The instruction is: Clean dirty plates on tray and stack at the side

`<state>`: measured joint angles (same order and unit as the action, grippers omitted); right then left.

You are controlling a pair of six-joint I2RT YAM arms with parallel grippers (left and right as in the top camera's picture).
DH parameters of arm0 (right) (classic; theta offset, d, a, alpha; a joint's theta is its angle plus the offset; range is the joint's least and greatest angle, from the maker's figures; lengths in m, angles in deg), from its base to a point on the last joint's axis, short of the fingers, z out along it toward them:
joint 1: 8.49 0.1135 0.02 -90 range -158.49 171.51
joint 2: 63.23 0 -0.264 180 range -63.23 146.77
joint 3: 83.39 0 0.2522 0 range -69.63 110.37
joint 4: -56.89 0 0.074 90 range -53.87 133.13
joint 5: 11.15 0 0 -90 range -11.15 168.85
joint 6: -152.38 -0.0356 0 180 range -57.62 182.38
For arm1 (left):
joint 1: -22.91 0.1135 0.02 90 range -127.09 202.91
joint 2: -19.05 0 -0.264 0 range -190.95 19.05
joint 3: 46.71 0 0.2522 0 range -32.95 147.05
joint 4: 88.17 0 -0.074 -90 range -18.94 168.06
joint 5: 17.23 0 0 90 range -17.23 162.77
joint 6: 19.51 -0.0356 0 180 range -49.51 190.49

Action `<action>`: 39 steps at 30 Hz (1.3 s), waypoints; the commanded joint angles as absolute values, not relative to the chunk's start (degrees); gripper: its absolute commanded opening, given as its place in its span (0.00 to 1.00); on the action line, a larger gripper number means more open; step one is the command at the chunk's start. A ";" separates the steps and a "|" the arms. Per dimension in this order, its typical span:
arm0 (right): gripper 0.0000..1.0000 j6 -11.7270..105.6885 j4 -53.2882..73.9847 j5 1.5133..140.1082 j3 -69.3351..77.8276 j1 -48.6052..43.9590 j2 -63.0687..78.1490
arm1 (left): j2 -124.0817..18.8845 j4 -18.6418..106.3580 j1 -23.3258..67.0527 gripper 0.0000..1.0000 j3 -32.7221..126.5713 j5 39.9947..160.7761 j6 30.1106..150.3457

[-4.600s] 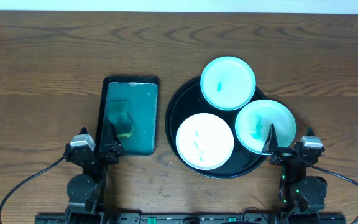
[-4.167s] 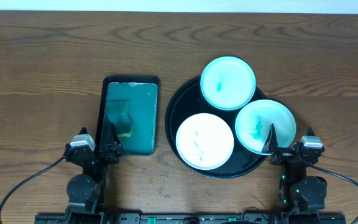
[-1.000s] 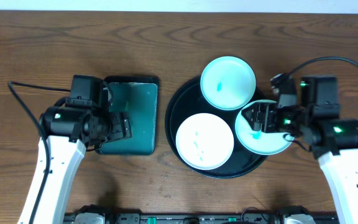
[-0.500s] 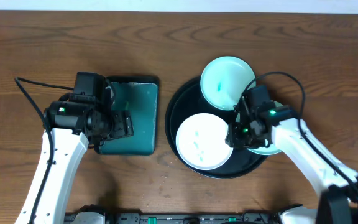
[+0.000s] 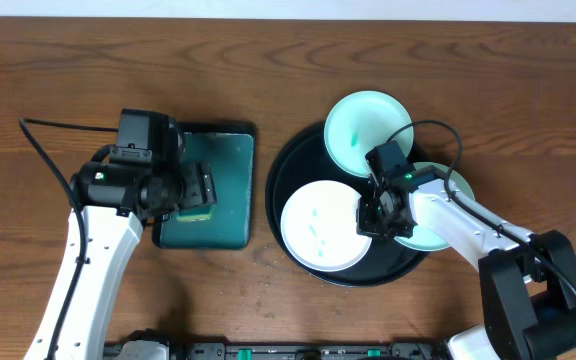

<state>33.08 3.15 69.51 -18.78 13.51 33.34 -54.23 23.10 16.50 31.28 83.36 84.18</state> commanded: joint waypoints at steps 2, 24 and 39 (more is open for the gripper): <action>0.01 30.68 8.55 72.44 -19.44 14.32 35.92 | -56.24 25.99 16.56 0.80 29.99 83.47 84.71; 0.01 30.72 9.55 73.23 -19.44 13.36 35.88 | -86.73 40.55 16.69 0.52 29.15 70.05 91.92; 0.01 30.72 9.14 73.18 -19.44 13.36 35.88 | -82.29 35.52 16.74 0.71 29.90 81.70 88.14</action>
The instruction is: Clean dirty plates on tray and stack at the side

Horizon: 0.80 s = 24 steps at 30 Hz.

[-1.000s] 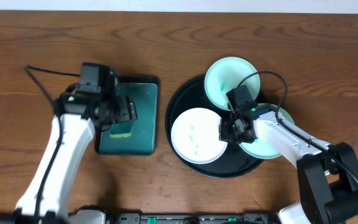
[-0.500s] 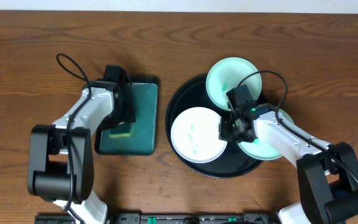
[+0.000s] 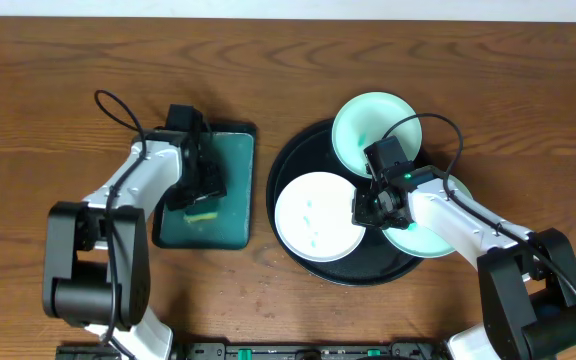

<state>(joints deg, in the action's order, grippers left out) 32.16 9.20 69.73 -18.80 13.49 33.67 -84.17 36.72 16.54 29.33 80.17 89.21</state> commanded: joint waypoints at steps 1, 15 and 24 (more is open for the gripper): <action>0.01 30.72 9.14 73.18 -19.44 13.36 35.88 | -82.20 35.10 16.74 0.71 29.90 81.33 88.12; 0.01 30.72 9.03 72.77 -19.44 13.36 35.88 | -82.29 34.12 16.74 0.63 29.92 76.36 89.08; 0.01 30.72 9.27 72.79 -19.44 13.36 35.88 | -76.24 33.77 16.74 0.64 30.44 73.17 91.35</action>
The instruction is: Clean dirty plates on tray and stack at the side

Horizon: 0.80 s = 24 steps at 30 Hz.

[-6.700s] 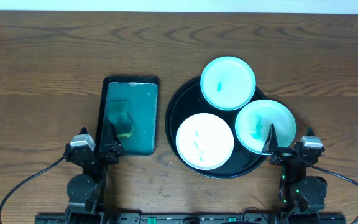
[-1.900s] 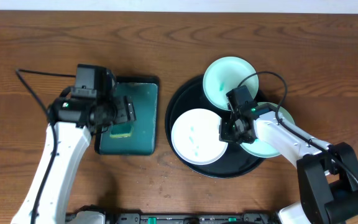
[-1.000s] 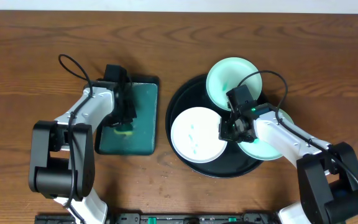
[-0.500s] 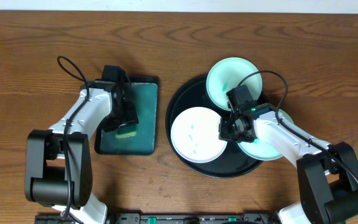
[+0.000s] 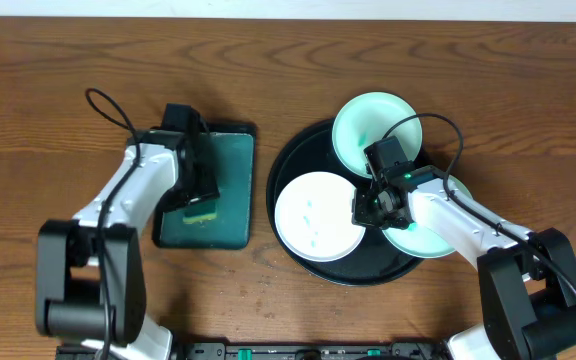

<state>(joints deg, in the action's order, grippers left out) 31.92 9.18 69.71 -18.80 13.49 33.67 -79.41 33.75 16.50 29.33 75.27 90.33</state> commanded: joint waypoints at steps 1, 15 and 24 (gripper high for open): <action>0.01 30.72 9.33 72.79 -19.44 13.36 35.88 | -75.60 33.77 16.74 0.64 30.44 73.20 91.35; 0.01 30.70 9.62 72.15 -19.44 13.38 35.88 | -82.14 39.61 16.74 0.42 25.05 76.63 91.79; 0.01 30.70 9.09 71.91 -19.44 13.36 35.88 | -81.61 39.30 16.74 0.07 26.34 76.67 91.51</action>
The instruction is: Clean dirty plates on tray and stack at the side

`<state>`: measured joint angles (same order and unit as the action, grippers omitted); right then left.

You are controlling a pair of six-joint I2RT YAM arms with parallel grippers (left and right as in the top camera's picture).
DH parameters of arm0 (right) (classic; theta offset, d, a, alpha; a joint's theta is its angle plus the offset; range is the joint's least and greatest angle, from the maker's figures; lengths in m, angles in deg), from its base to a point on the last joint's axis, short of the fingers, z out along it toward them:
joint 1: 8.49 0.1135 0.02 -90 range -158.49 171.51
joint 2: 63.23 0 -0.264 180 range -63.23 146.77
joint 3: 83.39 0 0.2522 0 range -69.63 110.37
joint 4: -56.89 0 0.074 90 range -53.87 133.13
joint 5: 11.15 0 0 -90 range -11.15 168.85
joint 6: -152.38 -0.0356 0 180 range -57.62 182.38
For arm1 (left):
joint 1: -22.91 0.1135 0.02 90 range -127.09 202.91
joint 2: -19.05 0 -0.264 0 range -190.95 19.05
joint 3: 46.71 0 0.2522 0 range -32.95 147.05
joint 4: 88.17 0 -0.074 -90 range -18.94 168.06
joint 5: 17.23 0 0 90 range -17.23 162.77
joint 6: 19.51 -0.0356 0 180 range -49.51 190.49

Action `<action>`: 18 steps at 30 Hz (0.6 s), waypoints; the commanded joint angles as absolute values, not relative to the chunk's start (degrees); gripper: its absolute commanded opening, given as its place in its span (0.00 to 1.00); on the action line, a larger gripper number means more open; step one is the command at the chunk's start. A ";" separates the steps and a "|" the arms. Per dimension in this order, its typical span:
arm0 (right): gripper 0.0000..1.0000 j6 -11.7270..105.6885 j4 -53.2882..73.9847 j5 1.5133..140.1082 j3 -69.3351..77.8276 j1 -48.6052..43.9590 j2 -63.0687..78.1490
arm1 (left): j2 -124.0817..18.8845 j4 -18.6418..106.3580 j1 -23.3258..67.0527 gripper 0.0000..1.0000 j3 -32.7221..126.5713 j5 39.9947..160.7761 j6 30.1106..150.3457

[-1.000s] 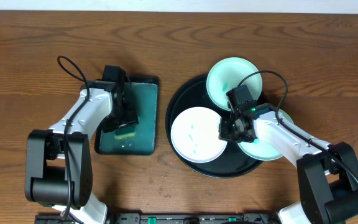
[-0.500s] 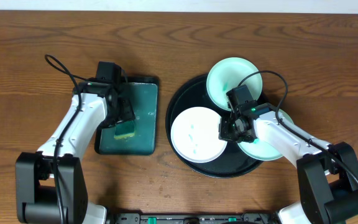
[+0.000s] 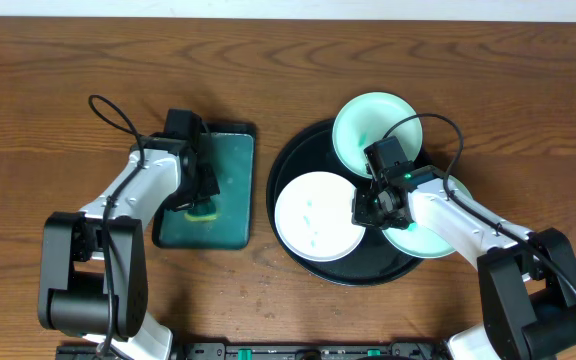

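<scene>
A black round tray (image 3: 353, 277) holds a white plate (image 3: 313, 218) with green smears, a mint plate (image 3: 363, 120) at its far edge, and another mint plate (image 3: 430, 243) half hidden under my right arm. My right gripper (image 3: 368, 212) is shut on the white plate's right rim. To the left lies a dark green mat (image 3: 226, 170) with a yellow-green sponge (image 3: 206, 213) on it. My left gripper (image 3: 198, 195) is low over the sponge. The wrist hides its fingers.
Brown wooden table (image 3: 468, 70) all around. The left arm's cable (image 3: 108, 105) loops over the table behind the mat. A strip of bare wood separates the mat from the tray.
My left arm has shifted slightly and its gripper sits a little closer over the sponge. The right gripper and the white plate have not moved.
At first my left gripper pointed sideways over the mat, and the right one held the white plate's rim. Then the plate lay further left on the tray, and my left arm reached in from the far side. The left gripper has stayed over the sponge since.
</scene>
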<state>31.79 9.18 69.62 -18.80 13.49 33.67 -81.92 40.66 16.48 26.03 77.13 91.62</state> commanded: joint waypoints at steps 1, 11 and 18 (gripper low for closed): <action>0.01 30.70 9.11 71.91 -19.44 13.36 35.88 | -80.89 38.12 16.74 0.07 27.12 76.78 91.24; 0.01 30.63 10.25 71.96 -19.44 13.36 35.88 | -68.39 30.12 15.95 0.07 32.02 82.16 88.08; 0.01 29.60 10.64 74.49 -19.44 13.34 35.88 | -69.70 30.58 14.79 0.07 31.14 74.20 85.56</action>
<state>31.29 9.59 69.75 -18.80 13.49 33.67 -67.91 30.54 14.81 30.97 77.28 87.46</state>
